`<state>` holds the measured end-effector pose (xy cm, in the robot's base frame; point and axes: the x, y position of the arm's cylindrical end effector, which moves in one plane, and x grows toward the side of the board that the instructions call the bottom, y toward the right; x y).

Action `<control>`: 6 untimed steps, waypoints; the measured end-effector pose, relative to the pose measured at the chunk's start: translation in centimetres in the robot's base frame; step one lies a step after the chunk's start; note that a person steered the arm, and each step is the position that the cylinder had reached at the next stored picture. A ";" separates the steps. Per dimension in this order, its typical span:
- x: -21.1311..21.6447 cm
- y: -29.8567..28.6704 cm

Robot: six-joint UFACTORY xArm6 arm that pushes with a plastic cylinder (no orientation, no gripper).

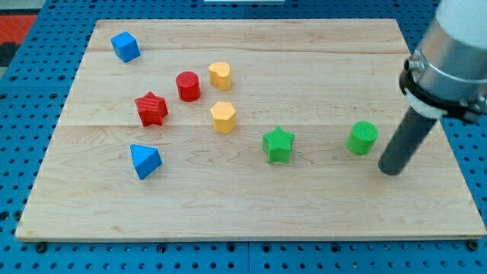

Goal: Slide the green circle a bit up

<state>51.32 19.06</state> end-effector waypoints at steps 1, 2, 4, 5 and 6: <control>-2.9 -3.4; -4.1 -4.8; -4.3 -4.8; -4.3 -4.8; -3.5 -4.7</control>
